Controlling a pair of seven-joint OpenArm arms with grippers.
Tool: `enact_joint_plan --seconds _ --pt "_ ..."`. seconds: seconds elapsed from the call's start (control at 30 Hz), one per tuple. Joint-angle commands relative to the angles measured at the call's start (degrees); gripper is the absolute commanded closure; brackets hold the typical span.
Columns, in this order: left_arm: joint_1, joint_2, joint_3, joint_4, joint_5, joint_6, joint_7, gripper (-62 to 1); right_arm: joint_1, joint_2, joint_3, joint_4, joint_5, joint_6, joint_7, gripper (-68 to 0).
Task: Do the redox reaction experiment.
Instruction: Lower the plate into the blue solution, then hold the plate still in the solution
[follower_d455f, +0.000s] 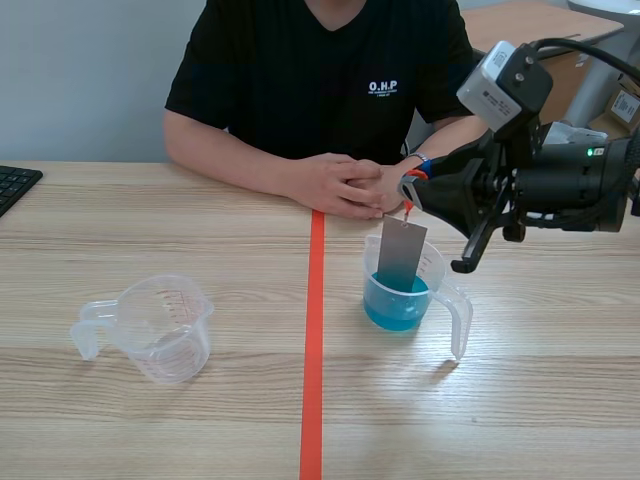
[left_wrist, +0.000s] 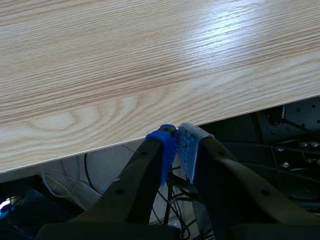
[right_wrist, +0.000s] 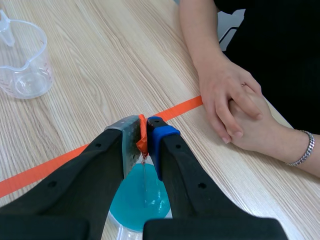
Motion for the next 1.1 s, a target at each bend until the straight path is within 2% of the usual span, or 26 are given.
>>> enact_joint_plan --seconds 0.0,1.07 --pt "0.61 0.26 0.11 0.68 -0.31 0.04 -0.61 -5.1 1.27 0.46 0.02 -0.15 -0.31 0.42 0.39 -1.7" --pt "0.61 0.26 0.11 0.68 -0.31 0.04 -0.61 -5.1 1.25 0.11 0.37 -0.61 -0.63 0.42 0.15 -1.7"
